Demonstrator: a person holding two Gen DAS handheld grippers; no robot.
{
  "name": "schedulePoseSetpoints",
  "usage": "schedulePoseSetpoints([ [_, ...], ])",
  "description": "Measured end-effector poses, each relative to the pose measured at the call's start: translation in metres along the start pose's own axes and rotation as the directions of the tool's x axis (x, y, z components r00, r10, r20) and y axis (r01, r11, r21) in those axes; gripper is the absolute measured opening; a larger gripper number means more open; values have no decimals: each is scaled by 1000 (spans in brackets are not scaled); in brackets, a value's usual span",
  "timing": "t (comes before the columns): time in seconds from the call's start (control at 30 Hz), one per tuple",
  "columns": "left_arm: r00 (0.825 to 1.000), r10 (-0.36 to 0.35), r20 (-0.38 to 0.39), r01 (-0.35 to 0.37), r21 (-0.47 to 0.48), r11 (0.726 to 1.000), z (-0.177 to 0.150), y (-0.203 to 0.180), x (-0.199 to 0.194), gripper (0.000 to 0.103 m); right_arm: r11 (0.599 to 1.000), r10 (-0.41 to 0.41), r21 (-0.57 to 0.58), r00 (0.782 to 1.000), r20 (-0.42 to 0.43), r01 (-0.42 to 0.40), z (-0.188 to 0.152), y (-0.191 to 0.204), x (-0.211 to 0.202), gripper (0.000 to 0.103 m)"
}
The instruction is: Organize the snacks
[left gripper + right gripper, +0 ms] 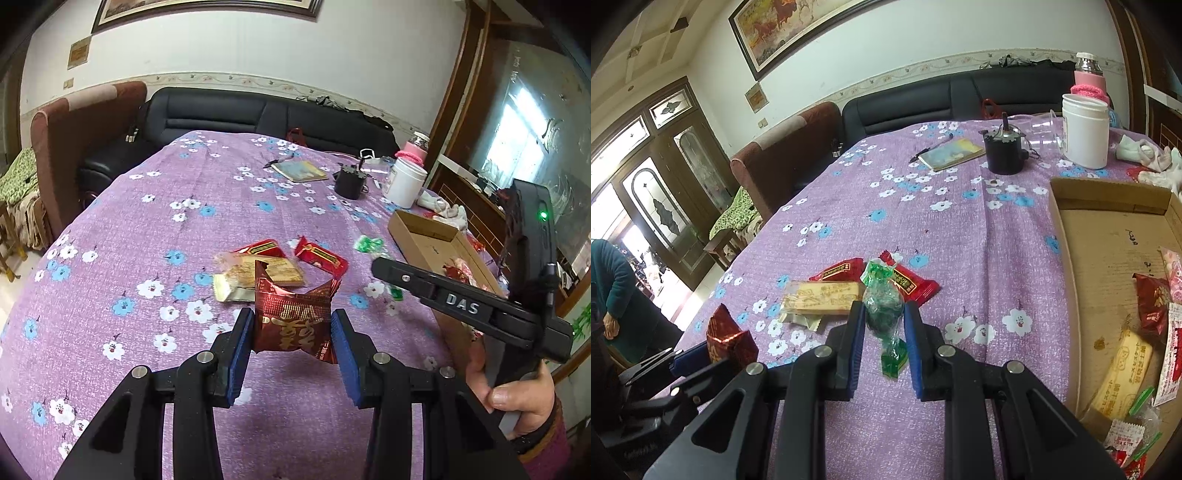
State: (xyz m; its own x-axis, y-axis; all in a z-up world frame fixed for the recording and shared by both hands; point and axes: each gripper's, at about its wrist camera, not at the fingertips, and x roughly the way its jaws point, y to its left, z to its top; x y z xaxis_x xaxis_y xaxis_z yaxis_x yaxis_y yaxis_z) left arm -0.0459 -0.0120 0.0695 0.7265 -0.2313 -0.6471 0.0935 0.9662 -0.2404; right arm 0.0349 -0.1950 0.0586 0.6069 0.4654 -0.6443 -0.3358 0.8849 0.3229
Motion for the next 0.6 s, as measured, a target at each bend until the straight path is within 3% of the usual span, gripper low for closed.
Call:
schedulePoseSetpoints([
  [0.6, 1000, -9, 3, 9, -18, 1000, -4, 8, -2, 45, 1000, -5, -23, 1000, -1, 5, -3, 7, 0, 20],
])
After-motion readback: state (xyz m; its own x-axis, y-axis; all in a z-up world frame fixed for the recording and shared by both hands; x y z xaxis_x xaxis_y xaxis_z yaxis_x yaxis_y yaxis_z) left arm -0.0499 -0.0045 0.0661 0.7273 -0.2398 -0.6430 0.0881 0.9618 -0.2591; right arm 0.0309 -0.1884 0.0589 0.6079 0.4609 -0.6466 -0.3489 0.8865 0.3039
